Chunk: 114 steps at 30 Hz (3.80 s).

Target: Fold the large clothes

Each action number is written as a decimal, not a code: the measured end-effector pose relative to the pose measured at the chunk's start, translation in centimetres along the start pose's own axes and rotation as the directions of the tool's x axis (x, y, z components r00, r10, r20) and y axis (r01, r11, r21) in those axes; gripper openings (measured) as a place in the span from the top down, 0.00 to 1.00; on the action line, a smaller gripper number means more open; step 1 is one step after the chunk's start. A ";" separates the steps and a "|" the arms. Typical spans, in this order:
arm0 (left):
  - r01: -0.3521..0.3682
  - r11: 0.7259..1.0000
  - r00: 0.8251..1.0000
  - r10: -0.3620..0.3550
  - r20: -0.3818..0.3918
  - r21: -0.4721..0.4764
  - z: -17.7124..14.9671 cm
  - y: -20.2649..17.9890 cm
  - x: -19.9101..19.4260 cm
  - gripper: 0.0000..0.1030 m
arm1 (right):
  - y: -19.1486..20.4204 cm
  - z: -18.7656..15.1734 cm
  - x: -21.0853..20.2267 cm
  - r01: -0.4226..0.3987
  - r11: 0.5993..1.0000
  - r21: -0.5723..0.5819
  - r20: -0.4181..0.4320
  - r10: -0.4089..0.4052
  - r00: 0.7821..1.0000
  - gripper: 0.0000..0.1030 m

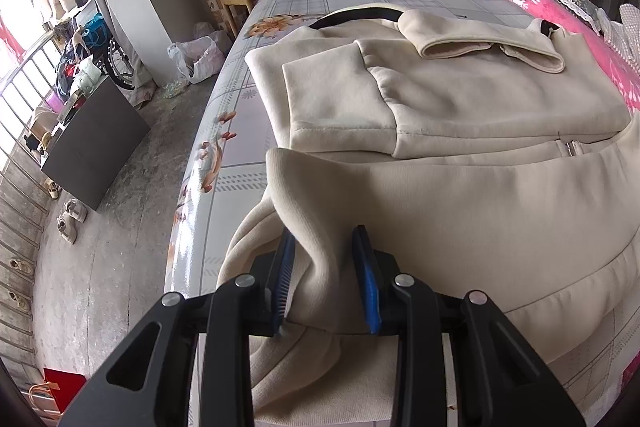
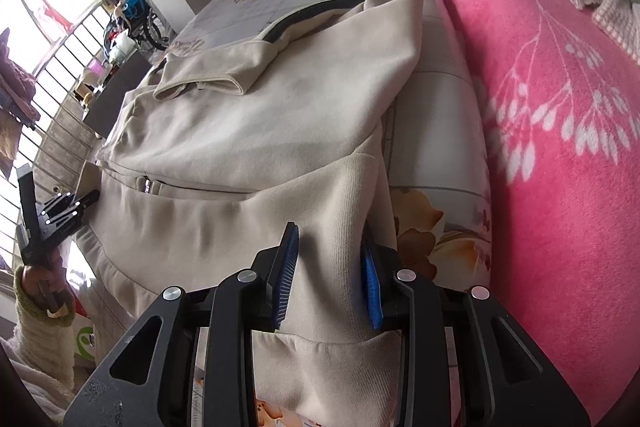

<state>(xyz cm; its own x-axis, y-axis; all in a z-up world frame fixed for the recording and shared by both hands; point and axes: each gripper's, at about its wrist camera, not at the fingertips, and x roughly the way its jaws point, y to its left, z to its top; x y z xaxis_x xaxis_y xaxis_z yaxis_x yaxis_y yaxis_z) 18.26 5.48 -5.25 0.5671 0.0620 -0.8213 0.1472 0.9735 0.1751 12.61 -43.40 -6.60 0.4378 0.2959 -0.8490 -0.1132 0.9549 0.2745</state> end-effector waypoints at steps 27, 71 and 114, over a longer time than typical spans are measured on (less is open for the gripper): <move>0.026 0.999 0.999 -0.025 0.021 -0.031 0.0 0.4 -0.1 0.72 | 4.3 -1.0 0.4 0.260 0.944 -0.206 0.001 -0.265 0.964 0.85; -0.033 0.994 0.886 0.076 0.457 -0.103 0.0 1.8 -14.0 0.92 | 9.3 -3.8 -12.4 0.360 0.922 -0.146 0.472 -0.255 0.844 0.96; 0.505 0.772 0.862 -0.472 0.183 -0.386 3.7 10.4 0.2 0.38 | -2.2 2.6 -3.2 -0.129 0.942 0.309 0.181 0.074 0.981 0.28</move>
<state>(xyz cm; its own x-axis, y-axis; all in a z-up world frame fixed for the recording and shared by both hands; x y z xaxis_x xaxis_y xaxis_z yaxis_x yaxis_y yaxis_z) 22.93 14.79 -1.57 0.5678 -0.4463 -0.6916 0.0868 0.8680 -0.4888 13.76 -46.51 -3.29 0.5823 0.3570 -0.7304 0.1123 0.8545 0.5071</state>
